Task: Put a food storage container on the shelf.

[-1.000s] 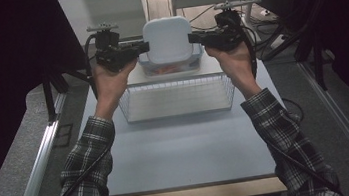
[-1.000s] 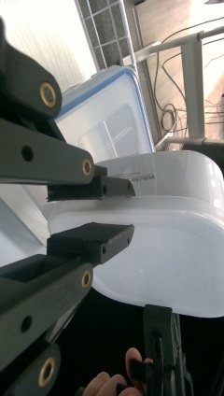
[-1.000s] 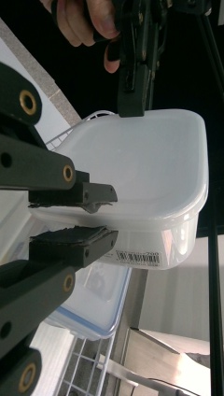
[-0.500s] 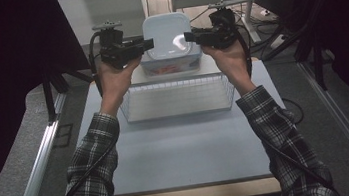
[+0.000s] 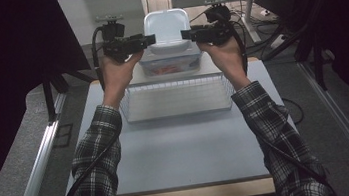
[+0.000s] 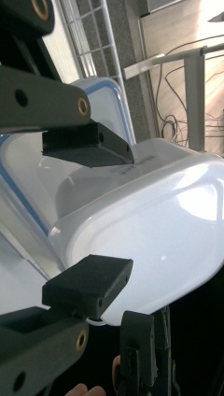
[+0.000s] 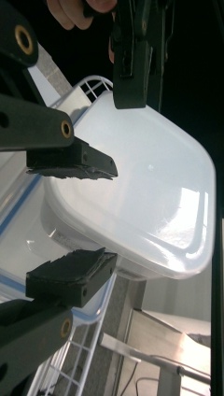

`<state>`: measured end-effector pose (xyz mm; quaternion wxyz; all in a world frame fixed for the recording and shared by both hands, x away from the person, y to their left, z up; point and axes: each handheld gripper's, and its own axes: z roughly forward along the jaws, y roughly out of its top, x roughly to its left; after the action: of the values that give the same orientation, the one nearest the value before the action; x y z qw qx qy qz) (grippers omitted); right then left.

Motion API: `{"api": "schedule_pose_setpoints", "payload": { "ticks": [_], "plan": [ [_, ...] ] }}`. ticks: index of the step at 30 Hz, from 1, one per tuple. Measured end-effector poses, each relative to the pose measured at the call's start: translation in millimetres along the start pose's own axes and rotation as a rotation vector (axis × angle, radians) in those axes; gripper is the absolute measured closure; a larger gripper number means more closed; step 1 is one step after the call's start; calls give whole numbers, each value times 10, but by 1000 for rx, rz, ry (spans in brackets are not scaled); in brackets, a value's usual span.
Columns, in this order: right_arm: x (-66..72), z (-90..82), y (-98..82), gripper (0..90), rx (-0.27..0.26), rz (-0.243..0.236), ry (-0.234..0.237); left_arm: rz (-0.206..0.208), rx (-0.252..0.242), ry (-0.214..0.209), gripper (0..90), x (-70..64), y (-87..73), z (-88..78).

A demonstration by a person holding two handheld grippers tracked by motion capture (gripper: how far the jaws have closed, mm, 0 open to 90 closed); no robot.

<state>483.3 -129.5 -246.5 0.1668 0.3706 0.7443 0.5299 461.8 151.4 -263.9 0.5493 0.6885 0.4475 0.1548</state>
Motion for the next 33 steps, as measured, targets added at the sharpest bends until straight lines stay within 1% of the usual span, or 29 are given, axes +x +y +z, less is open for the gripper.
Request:
{"api": "schedule_pose_setpoints", "payload": {
  "ticks": [3,6,10,13,15,16,19,21,22,23,25,26,28,30,33],
  "plan": [
    [-20,27,20,509,-10,7,-11,-17,-9,-7,444,26,23,25],
    [-41,59,41,503,-20,23,-21,-22,-6,2,458,47,68,54],
    [-60,99,77,501,-23,29,-37,5,2,40,470,28,127,82],
    [-70,114,100,487,-20,29,-48,15,-4,39,469,23,138,84],
    [-74,113,109,470,-15,24,-50,23,-7,39,450,25,131,82],
    [-75,108,111,455,-15,19,-50,23,-12,33,437,26,128,75],
    [-70,85,109,408,-18,9,-30,39,-26,4,385,24,114,40],
    [-67,62,102,362,-23,1,-14,64,-17,-7,339,9,101,24],
    [-66,50,96,334,-22,-5,-4,81,-11,-22,317,-3,88,10],
    [-66,40,85,297,-14,-13,16,89,-6,-34,291,-12,77,2],
    [-64,29,57,246,-5,-19,42,126,11,-56,247,-34,35,-16],
    [-62,22,37,226,0,-24,53,142,19,-53,221,-44,8,-25],
    [-49,4,-9,190,4,-33,65,159,39,-60,171,-47,-50,-33],
    [-31,-7,-55,161,9,-53,80,162,51,-61,121,-49,-110,-37],
    [8,-29,-125,127,19,-82,81,168,62,-67,88,-56,-195,-47]
  ]
}}
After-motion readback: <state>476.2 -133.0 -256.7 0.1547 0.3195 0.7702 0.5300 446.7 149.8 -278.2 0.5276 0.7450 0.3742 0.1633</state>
